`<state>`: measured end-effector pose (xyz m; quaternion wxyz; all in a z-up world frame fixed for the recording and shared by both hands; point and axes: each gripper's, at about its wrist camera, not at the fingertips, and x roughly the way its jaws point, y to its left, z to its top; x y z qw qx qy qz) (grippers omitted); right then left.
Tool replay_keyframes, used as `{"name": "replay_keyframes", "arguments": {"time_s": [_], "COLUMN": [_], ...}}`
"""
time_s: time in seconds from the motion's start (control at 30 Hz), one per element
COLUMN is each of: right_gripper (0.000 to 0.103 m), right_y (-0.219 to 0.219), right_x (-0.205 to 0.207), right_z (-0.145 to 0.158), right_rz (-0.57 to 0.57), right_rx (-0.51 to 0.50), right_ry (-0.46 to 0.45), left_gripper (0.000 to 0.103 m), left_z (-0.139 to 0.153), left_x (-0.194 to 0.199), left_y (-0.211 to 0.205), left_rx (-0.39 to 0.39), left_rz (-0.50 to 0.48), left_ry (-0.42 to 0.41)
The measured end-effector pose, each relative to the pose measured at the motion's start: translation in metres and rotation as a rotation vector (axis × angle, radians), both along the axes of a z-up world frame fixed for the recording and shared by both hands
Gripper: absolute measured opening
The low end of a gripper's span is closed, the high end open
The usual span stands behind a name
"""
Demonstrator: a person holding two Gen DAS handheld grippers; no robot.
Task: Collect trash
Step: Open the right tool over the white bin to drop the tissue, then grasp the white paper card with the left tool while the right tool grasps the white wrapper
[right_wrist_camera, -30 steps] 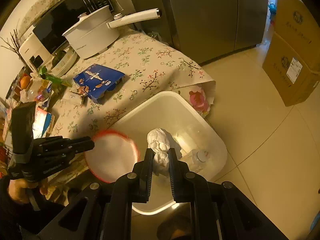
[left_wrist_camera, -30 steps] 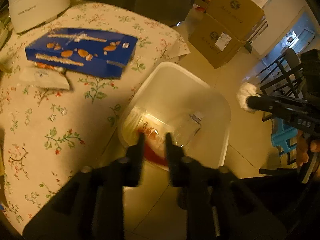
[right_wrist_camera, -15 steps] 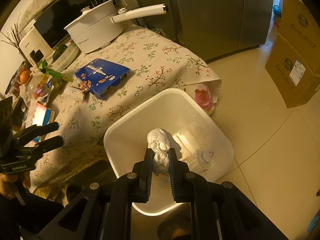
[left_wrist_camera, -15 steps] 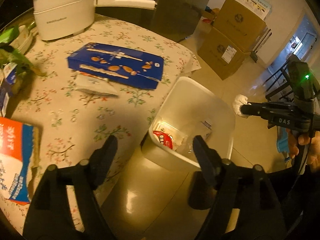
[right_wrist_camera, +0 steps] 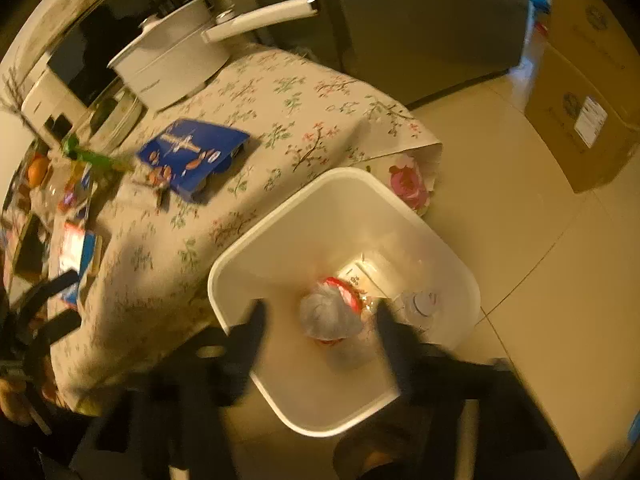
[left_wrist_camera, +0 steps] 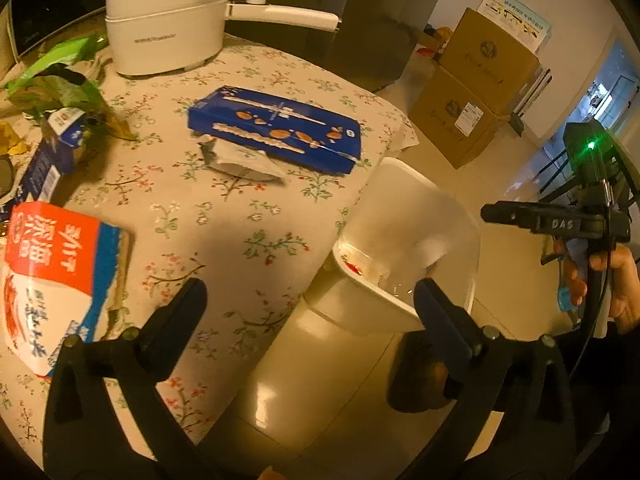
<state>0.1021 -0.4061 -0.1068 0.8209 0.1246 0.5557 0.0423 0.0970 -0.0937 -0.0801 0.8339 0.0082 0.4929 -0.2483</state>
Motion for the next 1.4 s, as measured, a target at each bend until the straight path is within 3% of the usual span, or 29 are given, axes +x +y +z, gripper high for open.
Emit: {"name": "replay_keyframes", "arguments": {"time_s": [0.17, 0.67, 1.4], "right_gripper": [0.077, 0.078, 0.080], "right_y": [0.005, 0.048, 0.155], "right_x": [0.003, 0.018, 0.053], "right_z": [0.004, 0.015, 0.029], "right_rz": [-0.011, 0.057, 0.230], "right_rx": [-0.030, -0.034, -0.030], "right_ry": [-0.006, -0.026, -0.073], "left_gripper": [0.102, 0.103, 0.103], "left_z": [0.004, 0.012, 0.007], "left_x": [-0.003, -0.007, -0.009], "left_y": [0.014, 0.056, 0.172], "left_rx": [0.005, -0.037, -0.043], "left_rz": [0.026, 0.109, 0.328], "left_ry": [-0.030, -0.024, -0.039]}}
